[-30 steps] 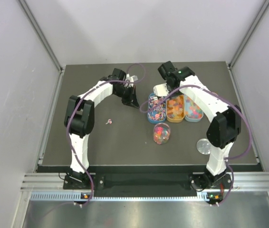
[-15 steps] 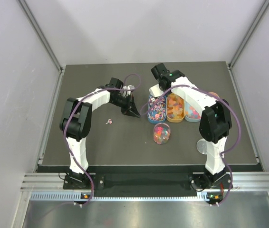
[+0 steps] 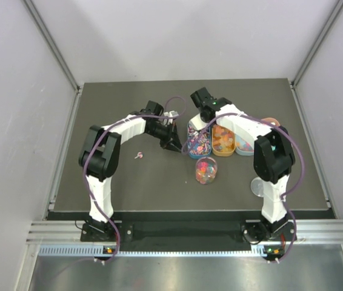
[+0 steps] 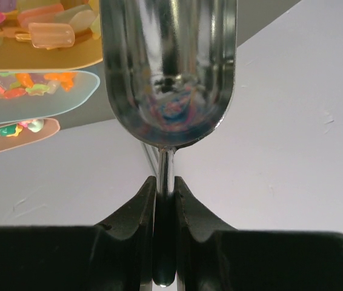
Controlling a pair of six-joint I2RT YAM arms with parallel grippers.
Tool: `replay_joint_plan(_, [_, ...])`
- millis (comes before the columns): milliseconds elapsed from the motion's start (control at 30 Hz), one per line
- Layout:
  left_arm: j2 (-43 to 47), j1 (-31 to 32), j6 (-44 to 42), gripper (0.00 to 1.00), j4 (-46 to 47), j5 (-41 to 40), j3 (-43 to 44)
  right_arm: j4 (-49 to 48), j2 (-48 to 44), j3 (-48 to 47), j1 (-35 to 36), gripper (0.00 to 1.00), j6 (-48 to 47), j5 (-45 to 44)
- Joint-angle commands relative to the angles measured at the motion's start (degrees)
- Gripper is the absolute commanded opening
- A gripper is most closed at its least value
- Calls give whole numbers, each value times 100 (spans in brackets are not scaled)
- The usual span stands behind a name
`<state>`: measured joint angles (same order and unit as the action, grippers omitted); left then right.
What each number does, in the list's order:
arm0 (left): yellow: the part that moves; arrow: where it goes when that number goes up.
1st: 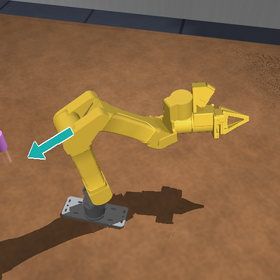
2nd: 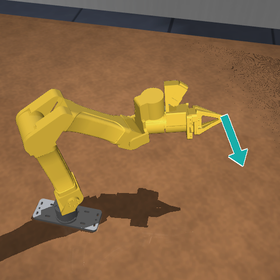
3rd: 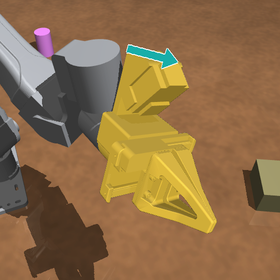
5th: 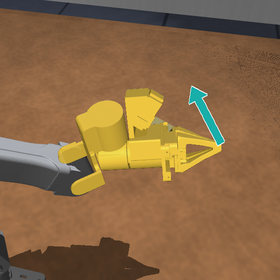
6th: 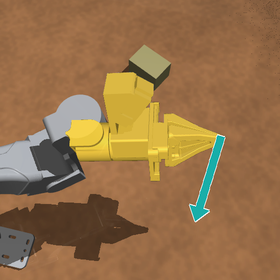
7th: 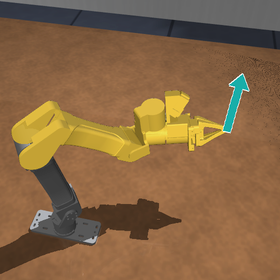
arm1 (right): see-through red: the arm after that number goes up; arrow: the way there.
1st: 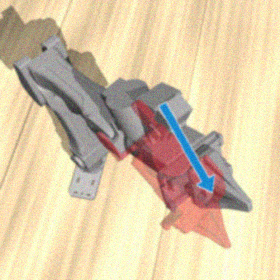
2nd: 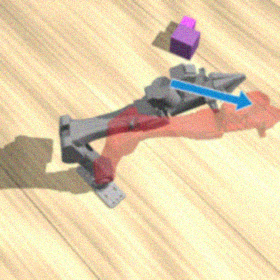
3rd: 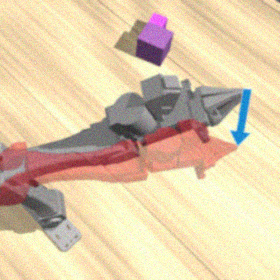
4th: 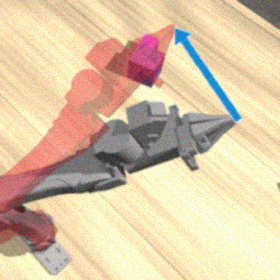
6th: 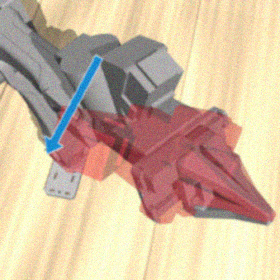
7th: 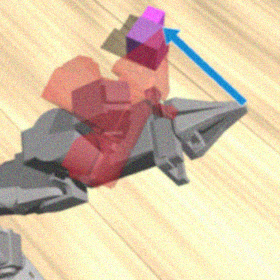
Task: Pack the candies
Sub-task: Scoop the fake candies from the storage box.
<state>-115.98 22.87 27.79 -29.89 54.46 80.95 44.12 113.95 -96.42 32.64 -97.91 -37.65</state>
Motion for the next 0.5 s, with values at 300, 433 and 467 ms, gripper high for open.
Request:
replay_joint_plan(300, [-109,77,-10,0,99,101,44,-290,-286,124,93,0,-132,-190])
replay_joint_plan(433, [75,68,-160,0,-96,21,-17,-552,-189,-280,-73,0,-246,-445])
replay_joint_plan(467, [76,68,-151,0,-96,4,-52,-727,-154,-420,-100,0,-359,-489])
